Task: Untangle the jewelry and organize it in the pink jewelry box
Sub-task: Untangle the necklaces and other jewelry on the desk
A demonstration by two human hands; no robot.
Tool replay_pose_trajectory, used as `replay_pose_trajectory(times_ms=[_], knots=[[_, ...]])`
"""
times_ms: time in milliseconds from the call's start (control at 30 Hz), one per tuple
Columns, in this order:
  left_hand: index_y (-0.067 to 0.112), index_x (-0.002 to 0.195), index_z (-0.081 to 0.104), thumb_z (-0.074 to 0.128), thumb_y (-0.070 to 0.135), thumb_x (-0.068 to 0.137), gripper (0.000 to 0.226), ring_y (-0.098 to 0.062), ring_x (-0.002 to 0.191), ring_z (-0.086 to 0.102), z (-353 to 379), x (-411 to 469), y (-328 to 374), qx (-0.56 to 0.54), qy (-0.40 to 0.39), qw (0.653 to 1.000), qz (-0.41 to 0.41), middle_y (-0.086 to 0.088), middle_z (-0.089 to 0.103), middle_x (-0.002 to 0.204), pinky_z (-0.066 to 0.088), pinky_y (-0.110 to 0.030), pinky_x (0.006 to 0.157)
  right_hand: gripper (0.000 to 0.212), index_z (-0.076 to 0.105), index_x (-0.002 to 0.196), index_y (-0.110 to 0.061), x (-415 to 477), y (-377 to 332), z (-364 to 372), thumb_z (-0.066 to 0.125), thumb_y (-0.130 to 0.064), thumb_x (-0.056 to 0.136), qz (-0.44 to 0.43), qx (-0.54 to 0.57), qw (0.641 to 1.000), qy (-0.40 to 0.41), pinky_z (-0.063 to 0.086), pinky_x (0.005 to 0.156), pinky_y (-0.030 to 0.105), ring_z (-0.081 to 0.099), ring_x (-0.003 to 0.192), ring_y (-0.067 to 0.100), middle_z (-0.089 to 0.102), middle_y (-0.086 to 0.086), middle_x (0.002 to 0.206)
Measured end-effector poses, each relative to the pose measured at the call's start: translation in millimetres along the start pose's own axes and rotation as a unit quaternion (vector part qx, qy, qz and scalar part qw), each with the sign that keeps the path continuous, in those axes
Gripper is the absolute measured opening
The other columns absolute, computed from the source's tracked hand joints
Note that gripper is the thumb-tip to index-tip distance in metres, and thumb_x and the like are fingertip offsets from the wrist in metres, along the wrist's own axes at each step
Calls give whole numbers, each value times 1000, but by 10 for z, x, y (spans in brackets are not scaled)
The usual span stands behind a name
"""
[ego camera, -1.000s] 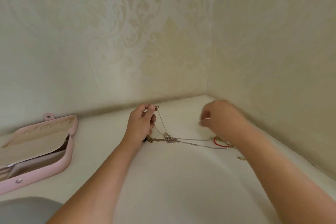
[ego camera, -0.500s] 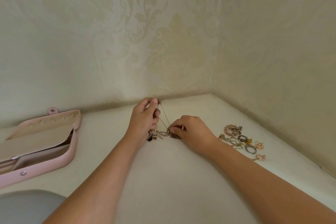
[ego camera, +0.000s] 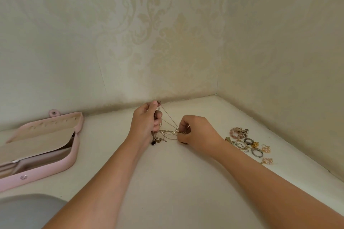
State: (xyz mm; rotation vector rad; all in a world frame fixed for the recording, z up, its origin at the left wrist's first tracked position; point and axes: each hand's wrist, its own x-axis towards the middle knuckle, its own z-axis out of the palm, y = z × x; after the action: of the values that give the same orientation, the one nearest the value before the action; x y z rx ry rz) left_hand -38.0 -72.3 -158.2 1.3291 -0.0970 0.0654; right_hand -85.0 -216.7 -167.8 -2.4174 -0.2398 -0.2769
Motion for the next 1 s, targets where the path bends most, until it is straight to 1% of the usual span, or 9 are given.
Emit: replay_pose_trajectory(times_ms=[100, 200, 267, 333, 433, 533, 700, 800, 1000], knots=[[11, 84, 53, 44, 20, 101, 21, -3, 36, 27, -28, 45, 6, -36, -1, 999, -21, -2, 63, 64, 21, -13, 32, 17, 52, 75, -17, -23, -31, -21, 60, -3, 77, -72, -18, 997, 0, 36, 59, 13, 51, 71, 12, 54, -6, 79], [11, 86, 55, 43, 21, 101, 21, -3, 40, 24, -56, 60, 4, -33, -36, 998, -27, 2, 75, 81, 20, -12, 34, 17, 60, 78, -17, -37, -27, -28, 58, 0, 76, -82, -6, 996, -20, 37, 57, 9, 49, 62, 3, 53, -16, 68], [12, 86, 57, 44, 22, 100, 22, -3, 40, 22, -66, 51, 10, -31, -51, 998, -30, 3, 75, 86, 19, -11, 34, 14, 67, 79, -17, -35, -19, -27, 63, -3, 77, -73, 11, 997, -22, 38, 58, 7, 51, 61, 0, 57, -16, 66], [12, 87, 58, 44, 22, 100, 21, -2, 39, 23, -66, 45, 25, -36, -60, 997, -31, 2, 75, 86, 19, -11, 33, 2, 71, 78, -14, -34, -21, -48, 73, -14, 77, -37, 87, 995, -28, 39, 56, 8, 52, 55, -1, 61, -13, 62], [11, 89, 58, 45, 22, 99, 20, -1, 38, 23, -69, 41, 38, -49, -72, 996, -33, 1, 75, 91, 19, -11, 32, 15, 72, 76, -11, -24, -29, -102, 75, -25, 79, 31, 213, 977, -10, 35, 49, 11, 46, 44, 0, 58, -12, 51], [11, 90, 59, 44, 23, 99, 21, -2, 37, 26, -69, 27, 45, -57, -88, 994, -35, 1, 74, 96, 19, -10, 32, 9, 69, 77, -8, -11, -43, -145, 77, -13, 76, 56, 306, 950, 26, 46, 62, 12, 59, 59, 7, 67, 1, 66], [15, 87, 56, 42, 24, 99, 21, -2, 38, 29, -65, 25, 56, -98, -111, 988, -50, 3, 73, 103, 19, -9, 31, 21, 59, 85, -10, -15, -79, -180, 70, 6, 76, 53, 382, 923, 16, 50, 72, 18, 66, 70, 13, 67, 11, 78], [16, 83, 54, 42, 24, 99, 22, -1, 40, 32, -80, 35, 55, -129, -124, 982, -62, 3, 72, 108, 20, -9, 31, 24, 61, 90, -11, -21, -110, -176, 60, 11, 80, 48, 384, 922, 7, 48, 67, 13, 63, 71, 12, 70, 6, 77], [19, 80, 54, 43, 25, 99, 23, -1, 43, 37, -102, 69, 58, -175, -114, 975, -81, 0, 70, 112, 21, -8, 30, 15, 70, 95, -11, -28, -106, -186, 60, -1, 87, 47, 388, 920, 19, 42, 59, 10, 58, 61, 7, 74, 4, 85]])
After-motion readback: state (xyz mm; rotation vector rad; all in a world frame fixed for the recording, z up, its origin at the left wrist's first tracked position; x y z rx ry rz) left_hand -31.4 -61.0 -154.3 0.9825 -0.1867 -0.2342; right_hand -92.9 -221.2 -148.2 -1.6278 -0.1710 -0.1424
